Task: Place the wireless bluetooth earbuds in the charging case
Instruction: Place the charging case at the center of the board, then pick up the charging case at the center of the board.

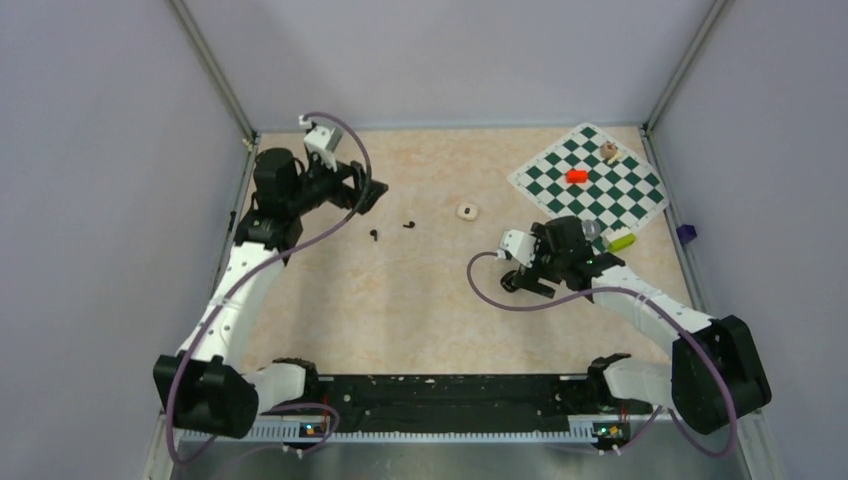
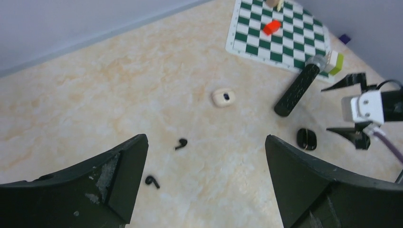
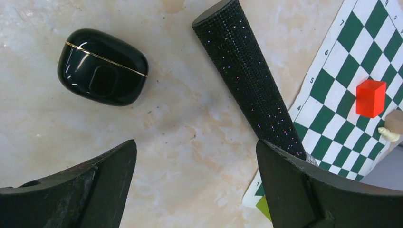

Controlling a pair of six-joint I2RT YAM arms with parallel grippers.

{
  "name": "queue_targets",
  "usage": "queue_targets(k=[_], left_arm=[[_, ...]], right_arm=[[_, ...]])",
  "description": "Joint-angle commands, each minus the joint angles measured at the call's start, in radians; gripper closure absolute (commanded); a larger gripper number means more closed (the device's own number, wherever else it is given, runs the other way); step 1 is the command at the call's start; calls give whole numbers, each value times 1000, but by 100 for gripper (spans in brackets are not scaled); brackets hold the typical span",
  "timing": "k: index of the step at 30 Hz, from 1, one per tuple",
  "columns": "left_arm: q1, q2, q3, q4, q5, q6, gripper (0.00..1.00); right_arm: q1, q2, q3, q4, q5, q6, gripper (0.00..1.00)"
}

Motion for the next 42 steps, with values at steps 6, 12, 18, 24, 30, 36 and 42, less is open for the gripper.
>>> queue_targets(k=[6, 12, 18, 24, 30, 36, 42], left_arm=[[81, -153, -247, 54, 46, 66, 1], [85, -121, -256, 102, 75, 34, 1], [85, -106, -273, 120, 76, 34, 1], [92, -148, -326, 160, 80, 44, 1], [92, -185, -352, 179, 132, 40, 1], [89, -162, -348, 203, 172, 25, 1], [86, -162, -357, 195, 174, 32, 1]], right_arm=[[152, 37, -78, 192, 101, -37, 7], [323, 121, -128, 429, 204, -33, 9], [453, 254, -27, 588, 260, -10, 15], [447, 361, 300, 262, 186, 168, 22], [244, 201, 343, -13, -193, 351, 23], [58, 116, 272, -153, -377, 295, 23], [-94, 211, 314, -238, -548, 301, 26]])
